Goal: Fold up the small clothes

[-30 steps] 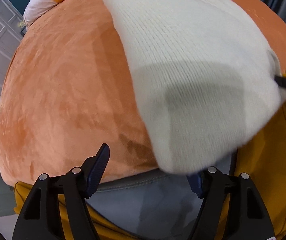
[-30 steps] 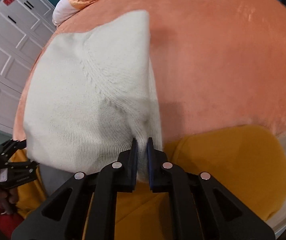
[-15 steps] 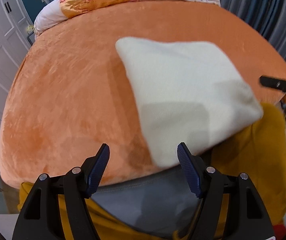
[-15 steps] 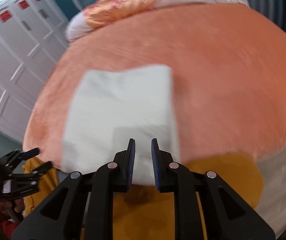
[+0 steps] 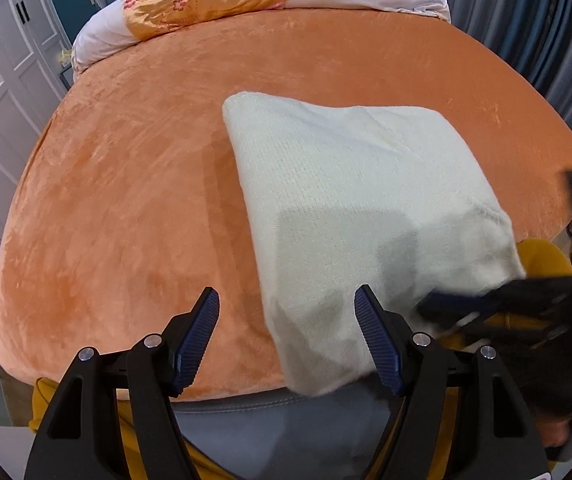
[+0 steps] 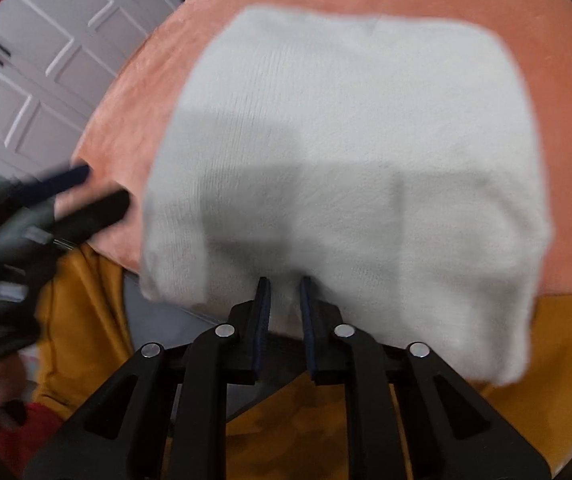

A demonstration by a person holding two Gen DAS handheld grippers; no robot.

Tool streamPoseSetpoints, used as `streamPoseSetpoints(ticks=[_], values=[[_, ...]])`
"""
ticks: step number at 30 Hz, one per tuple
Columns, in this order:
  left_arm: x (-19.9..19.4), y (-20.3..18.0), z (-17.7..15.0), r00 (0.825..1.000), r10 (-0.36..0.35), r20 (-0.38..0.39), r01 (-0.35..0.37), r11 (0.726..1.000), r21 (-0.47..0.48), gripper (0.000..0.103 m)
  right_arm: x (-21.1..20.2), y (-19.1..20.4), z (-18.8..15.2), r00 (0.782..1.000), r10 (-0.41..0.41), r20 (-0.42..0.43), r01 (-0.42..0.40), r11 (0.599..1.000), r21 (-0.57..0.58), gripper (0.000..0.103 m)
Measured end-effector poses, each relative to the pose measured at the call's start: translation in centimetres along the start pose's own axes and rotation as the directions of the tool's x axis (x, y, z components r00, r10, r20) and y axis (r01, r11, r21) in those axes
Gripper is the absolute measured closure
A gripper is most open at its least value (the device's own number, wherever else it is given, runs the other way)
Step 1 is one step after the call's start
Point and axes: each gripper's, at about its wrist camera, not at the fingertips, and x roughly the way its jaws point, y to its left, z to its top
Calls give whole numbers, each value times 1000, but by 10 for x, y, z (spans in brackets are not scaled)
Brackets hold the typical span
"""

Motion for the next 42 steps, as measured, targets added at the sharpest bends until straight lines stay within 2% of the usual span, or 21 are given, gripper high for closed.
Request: streamPoseSetpoints(ticks=[3,5,7,9,12,13,15,17,21,23,26,30,34,38,40,42], values=[[11,-4,5,1000,3,-14,-3,1000,-2,35,-44,-20,16,992,-10,125,3,998,60,86],[19,-6,8,1000,0,-17,-1,1000,-3,33,-68,-42,31,979,-29,202,6,994,113,86],[24,-8,10,1000,-1,-9,1,1000,-8,30,-72,-61,44,971,-74,227,39,987,155,86],[30,-9,11,1000,8,-3,-8,1000,-14,28,-58,-83,56,972,-100,214,56,978,201,86],[35,-9,12,1000,-15,-15,15,999,-32,25,-14,-109,65,983,-152,105,123,963,241,91],[36,-8,12,1000,-19,-19,18,999,-45,25,-4,-110,65,982,-161,100,133,961,241,91],[35,-8,12,1000,-8,-18,7,999,-48,25,-10,-106,68,979,-169,113,138,961,242,90],[36,-10,13,1000,-4,-18,3,999,-44,25,-29,-93,70,968,-185,171,141,961,240,88],[37,-13,14,1000,0,-17,-1,999,-53,25,-55,-70,60,960,-173,221,130,972,193,88],[37,-13,14,1000,-1,-18,0,998,-58,24,-45,-63,50,971,-151,184,119,977,177,87],[39,-14,13,1000,-8,-22,7,998,-57,24,-16,-75,36,980,-168,109,147,973,179,87],[36,-15,13,1000,12,-14,-12,999,-51,24,-34,-71,37,978,-148,150,115,971,209,87],[36,-14,12,1000,11,-12,-12,998,-59,24,-57,-58,25,973,-135,185,100,978,185,87],[37,-17,11,1000,18,-8,-18,998,-66,22,-42,-60,7,980,-159,122,138,976,167,87],[38,-18,12,1000,19,-8,-19,997,-70,21,-28,-69,2,981,-183,69,168,969,182,90],[39,-19,13,1000,21,-8,-22,998,-67,21,-13,-75,3,982,-178,62,163,967,198,91]])
